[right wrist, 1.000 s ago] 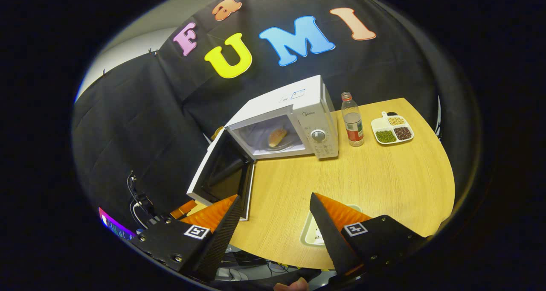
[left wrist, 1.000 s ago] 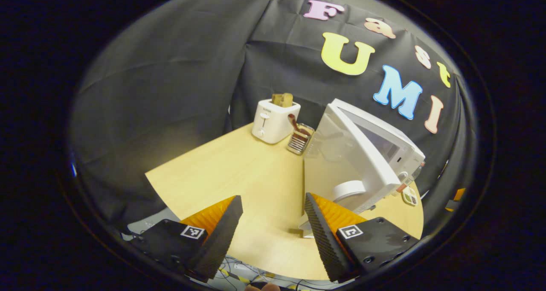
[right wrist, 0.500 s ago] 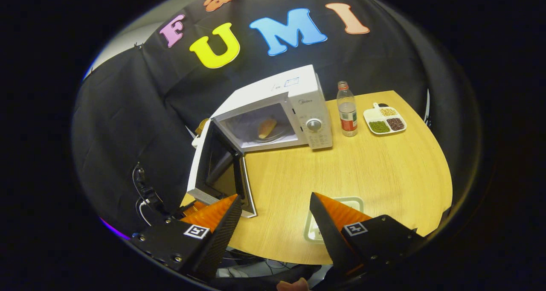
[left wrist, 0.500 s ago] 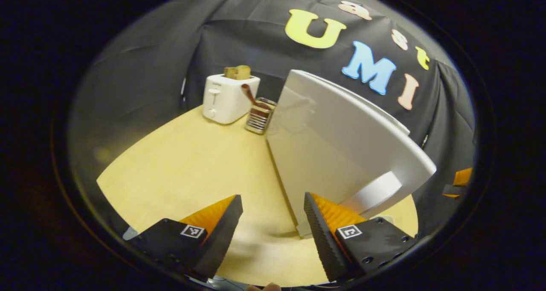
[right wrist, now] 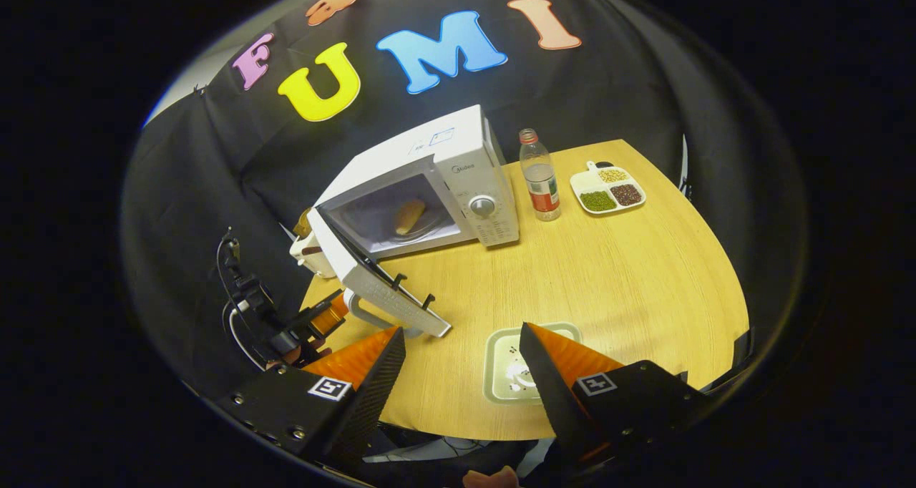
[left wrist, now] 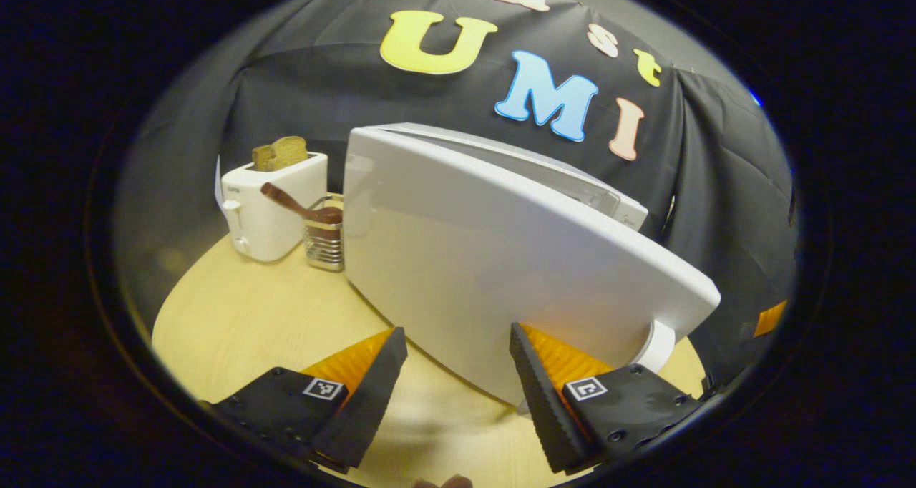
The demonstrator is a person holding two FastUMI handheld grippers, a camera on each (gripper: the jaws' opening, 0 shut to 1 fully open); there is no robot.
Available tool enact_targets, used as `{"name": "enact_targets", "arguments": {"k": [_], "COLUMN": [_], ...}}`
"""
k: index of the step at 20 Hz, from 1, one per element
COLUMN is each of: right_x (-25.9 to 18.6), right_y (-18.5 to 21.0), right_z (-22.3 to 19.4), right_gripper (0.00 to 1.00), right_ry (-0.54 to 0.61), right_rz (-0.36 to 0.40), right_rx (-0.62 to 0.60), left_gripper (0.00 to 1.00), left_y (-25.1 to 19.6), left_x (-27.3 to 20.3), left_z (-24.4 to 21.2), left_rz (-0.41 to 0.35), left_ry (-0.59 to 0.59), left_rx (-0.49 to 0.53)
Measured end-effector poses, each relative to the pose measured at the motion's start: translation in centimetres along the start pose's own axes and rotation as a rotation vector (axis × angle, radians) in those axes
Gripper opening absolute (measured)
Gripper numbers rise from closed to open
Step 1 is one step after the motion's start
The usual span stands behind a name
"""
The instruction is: Open the microwave oven with the left hand, put the food in, and close the microwave oven.
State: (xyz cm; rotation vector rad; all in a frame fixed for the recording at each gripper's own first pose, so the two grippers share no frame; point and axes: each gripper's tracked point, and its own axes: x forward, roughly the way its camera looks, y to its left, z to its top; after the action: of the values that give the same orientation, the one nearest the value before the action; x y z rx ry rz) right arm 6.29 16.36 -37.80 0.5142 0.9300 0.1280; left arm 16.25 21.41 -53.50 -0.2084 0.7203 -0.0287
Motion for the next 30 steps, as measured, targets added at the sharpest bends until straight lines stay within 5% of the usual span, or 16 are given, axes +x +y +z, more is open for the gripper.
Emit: {"name": "enact_targets", "arguments": {"k": [14,15,25,30], "right_x": [0.9,0.7,-1.5,-3.3], "right_y": [-6.0,-6.3,-6.2,-4.7], "right_z": [1.6,1.4,-1.4,-1.6], "right_gripper": [0.99,0.99,0.99,0.99], "right_ry": [-0.032,-0.031,-0.015,-0.04], "right_rz": [-0.1,-0.107,-0.1,-0.053], "right_rx": [0.135,0.136,0.132,0.092], "left_gripper": [1.0,0.94,0.93,0.92], "left_y": [-5.1,-5.3,-4.3,-7.6], "left_x": [11.4,11.5,13.3,10.1], "left_z": [6.9,6.3,6.1,7.0], "left_rz": [-0.068,-0.078,-0.053,-0.101], "left_ry": [-0.046,-0.035,0.01,-0.019], "left_rx": [0.091,0.066,0.036,0.048]}}
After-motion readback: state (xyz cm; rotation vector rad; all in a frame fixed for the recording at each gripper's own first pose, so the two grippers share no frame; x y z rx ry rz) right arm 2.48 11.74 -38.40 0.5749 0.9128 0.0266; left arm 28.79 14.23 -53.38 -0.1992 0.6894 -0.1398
